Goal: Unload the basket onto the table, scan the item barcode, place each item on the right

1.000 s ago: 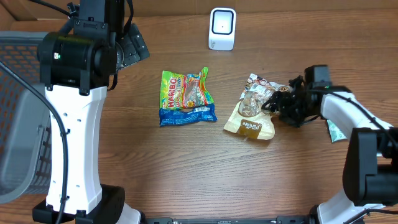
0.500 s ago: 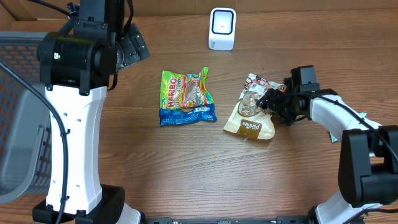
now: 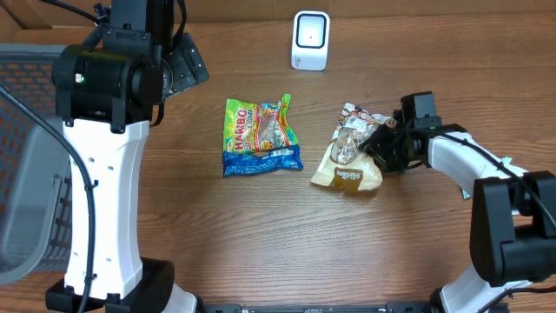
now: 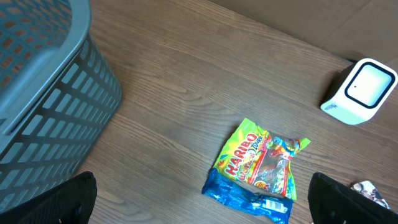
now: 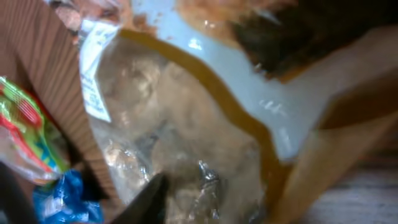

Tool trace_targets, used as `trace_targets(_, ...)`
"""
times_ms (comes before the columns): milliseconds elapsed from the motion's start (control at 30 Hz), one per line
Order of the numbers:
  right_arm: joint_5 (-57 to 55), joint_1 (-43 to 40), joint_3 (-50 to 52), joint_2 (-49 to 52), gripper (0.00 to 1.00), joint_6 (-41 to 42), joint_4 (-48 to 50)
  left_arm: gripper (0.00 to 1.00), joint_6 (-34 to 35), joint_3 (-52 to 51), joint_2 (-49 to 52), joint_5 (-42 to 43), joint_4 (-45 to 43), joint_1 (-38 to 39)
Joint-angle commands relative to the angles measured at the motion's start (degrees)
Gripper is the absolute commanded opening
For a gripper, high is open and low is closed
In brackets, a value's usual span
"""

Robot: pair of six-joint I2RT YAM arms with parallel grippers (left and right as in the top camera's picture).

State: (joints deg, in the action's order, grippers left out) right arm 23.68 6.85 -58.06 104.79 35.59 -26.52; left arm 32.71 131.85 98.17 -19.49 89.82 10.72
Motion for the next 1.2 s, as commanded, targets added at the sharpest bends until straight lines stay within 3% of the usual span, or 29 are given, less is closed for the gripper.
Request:
trace_targets(0, -0.1, 0.3, 0.9, 2.0, 0.09, -0.7, 0.4, 1.0, 0.7, 1.0, 0.0, 0.0, -0.1, -0.2)
trace_targets(33, 2.1, 0.3, 0.8, 2.0, 0.04, -3.0, 1.2, 1.0, 0.7, 1.0, 0.0, 0.0, -0.1, -0.2)
trace_targets(333, 16.2, -3.2, -4.7, 1.9, 0.04, -20.1, -3.7, 1.0, 0.7, 1.0, 0.0, 0.0, -0.1, -0.2)
trace_targets(633, 28.8, -6.2, -17.7, 1.9, 0.04, -36.0, -20.6, 1.0, 0.7, 1.0, 0.0, 0.0, -0.1, -0.2)
trace_targets(1167, 28.3, -4.8, -34.2, 1.0, 0.04, -37.4, -32.3, 1.0, 0.7, 1.0, 0.0, 0.0, 0.0, -0.2)
